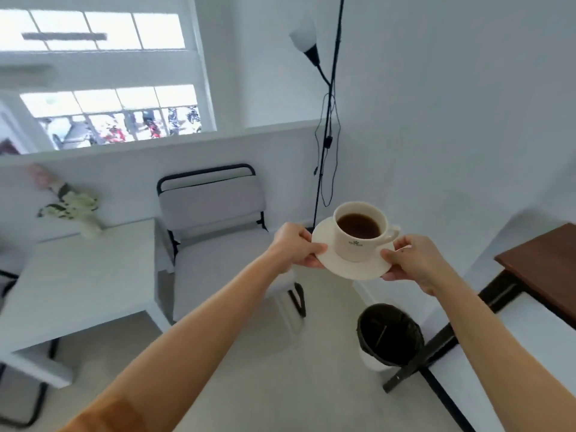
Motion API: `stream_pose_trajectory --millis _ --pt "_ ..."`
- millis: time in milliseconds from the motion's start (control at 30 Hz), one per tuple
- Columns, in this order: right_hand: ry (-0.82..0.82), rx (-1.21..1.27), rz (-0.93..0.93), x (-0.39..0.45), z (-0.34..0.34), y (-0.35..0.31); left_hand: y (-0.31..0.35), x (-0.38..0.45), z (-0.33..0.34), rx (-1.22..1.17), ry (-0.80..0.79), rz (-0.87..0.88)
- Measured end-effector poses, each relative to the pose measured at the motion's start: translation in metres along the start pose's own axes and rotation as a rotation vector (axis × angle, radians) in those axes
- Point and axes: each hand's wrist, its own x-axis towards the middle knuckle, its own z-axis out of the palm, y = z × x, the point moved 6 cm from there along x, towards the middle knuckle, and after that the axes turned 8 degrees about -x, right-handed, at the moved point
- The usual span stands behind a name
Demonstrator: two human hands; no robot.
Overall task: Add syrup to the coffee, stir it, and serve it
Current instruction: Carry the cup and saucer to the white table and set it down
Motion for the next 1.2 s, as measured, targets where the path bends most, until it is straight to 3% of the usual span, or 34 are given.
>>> stream_pose_trajectory --millis 367,667,933,1200 --pt "-0.339 -0.083 -0.116 -0.067 0.324 -0.099 -0.100 -0.106 -0.318 -0.057 0.335 -0.068" --pt "-0.591 -0.200 -0.166 -0.096 0.539 -0.162 -0.175 -0.165 -0.503 -0.199 0.586 -0.175" --pt "-0.664 -0.261 -0.215 -0.046 0.716 -0.197 -0.232 -0.129 -0.646 -0.244 0.732 -0.224" --pt "-0.665 -0.359 -0.221 0.022 0.849 -0.220 -0.280 -0.055 -0.759 -0.196 0.794 -0.305"
